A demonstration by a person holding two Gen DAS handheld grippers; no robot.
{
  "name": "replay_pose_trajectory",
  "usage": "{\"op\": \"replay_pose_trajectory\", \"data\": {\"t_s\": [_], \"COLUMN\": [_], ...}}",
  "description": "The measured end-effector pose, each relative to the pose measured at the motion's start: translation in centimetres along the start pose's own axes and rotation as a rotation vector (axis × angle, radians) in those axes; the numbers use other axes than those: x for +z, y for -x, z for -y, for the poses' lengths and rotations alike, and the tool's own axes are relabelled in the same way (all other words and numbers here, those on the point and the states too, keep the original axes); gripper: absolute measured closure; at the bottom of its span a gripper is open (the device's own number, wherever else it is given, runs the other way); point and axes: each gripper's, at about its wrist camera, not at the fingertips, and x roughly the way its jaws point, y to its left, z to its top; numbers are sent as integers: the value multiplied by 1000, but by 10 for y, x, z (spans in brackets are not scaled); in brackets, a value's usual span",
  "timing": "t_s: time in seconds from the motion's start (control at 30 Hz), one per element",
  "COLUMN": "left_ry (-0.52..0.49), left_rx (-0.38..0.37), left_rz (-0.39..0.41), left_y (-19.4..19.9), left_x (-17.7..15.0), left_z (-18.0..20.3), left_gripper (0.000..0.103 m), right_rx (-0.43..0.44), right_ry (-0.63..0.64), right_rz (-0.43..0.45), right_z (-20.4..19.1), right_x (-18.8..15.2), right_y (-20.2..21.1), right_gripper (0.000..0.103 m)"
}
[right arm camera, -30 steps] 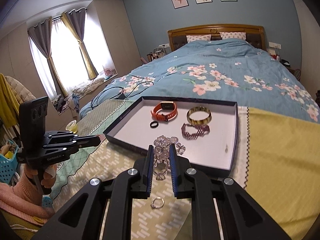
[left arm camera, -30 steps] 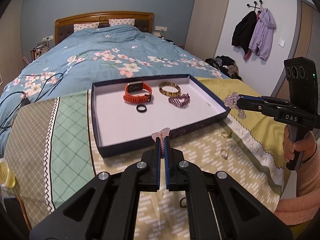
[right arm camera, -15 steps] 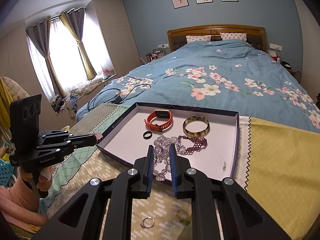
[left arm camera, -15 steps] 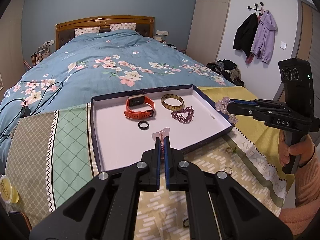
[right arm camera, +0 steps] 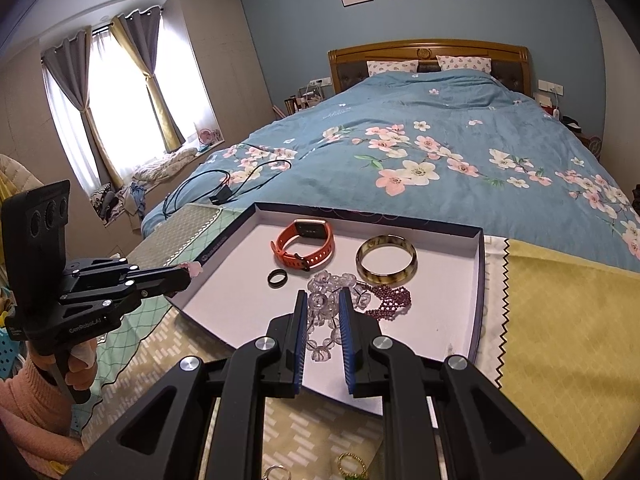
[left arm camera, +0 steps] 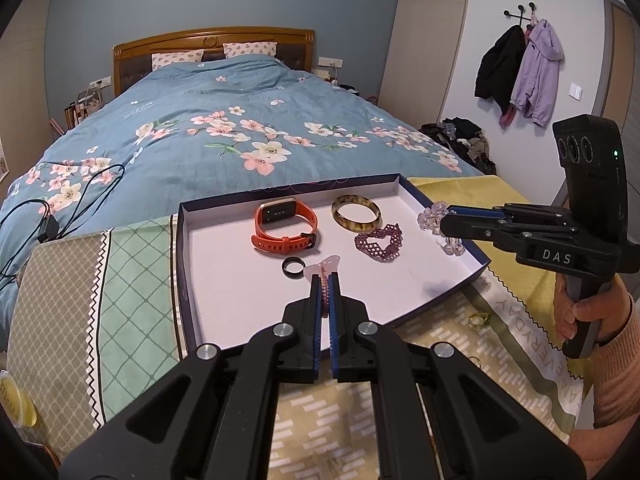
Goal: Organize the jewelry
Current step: 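Carry the pink clip and crystal bracelet over the white box with both tools, then lower both tools into the box and open them to release the items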
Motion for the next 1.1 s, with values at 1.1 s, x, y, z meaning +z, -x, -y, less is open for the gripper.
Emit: {"op": "replay_pose_trajectory", "data": {"t_s": [1.1], "left_ry": [38], "left_rx": [47], "left_rz": [-103], "left_y": [-59], "left_x": [9], "left_z": [-16], "left_gripper": [99], "right_rx": [-26], "right_ry": [-16], "right_rz": [-102], "right_z": [14], "right_x": [3], "right_y": [-49], "right_gripper": [89]}}
